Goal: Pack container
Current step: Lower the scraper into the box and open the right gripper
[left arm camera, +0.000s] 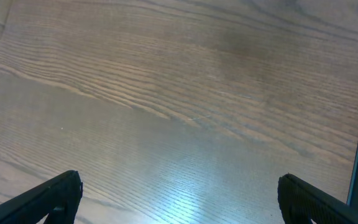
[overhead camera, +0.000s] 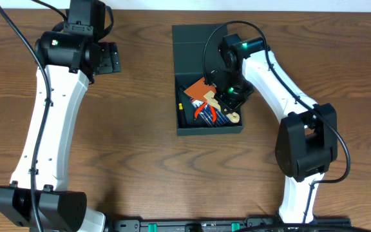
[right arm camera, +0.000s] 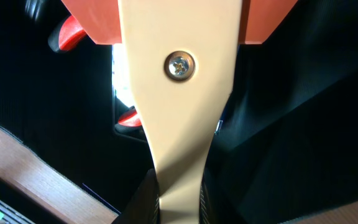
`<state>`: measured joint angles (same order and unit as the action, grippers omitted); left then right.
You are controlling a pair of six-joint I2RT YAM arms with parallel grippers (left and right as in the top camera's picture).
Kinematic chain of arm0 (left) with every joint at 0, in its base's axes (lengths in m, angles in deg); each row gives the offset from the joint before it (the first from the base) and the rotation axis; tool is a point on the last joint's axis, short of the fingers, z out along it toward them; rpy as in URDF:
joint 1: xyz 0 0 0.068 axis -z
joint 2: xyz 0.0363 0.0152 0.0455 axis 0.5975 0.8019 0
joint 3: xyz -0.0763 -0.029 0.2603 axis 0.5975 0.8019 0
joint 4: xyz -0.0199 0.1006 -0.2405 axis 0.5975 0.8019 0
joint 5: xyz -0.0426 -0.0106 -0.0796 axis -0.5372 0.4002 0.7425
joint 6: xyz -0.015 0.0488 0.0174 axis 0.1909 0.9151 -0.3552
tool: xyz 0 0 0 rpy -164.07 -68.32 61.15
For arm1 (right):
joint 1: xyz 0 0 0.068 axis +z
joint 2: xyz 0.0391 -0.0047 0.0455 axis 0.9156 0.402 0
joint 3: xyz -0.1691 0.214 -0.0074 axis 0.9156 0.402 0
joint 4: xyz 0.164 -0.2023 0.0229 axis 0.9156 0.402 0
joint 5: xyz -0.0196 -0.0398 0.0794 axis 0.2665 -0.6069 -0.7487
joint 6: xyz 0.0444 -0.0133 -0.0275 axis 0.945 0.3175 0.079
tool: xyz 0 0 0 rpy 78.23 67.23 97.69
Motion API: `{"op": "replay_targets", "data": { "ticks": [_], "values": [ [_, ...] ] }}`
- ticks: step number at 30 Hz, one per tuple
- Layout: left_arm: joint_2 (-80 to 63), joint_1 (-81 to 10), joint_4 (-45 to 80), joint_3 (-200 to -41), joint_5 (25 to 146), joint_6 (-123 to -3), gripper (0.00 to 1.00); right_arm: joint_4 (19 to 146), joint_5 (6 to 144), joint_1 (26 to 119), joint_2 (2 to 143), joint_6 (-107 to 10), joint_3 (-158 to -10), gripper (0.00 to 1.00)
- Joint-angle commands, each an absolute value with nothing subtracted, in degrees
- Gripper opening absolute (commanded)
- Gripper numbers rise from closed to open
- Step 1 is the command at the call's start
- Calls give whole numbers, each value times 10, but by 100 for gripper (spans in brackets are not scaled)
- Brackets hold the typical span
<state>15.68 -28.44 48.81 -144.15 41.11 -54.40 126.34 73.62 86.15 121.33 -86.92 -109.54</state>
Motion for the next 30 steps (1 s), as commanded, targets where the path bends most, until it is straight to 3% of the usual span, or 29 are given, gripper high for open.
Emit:
{"op": "replay_targets", "data": {
  "ticks": [1,5,12,15,30],
  "values": [
    [154,-287,489,-1440,410,-554,99,1253,728,863,1196,-878,-1097,1],
    [154,-287,489,-1440,410,-553,98,1235,728,863,1196,-877,-1088,3],
    [154,-287,489,-1440,410,-554,99,1235,726,863,1196,-877,-1076,17],
    [154,-287,489,-1440,410,-554,99,1236,726,864,1196,-877,-1076,28],
    [154,-287,489,-1440,410,-554,99,1238,721,867,1196,-868,-1076,37]
  ]
}}
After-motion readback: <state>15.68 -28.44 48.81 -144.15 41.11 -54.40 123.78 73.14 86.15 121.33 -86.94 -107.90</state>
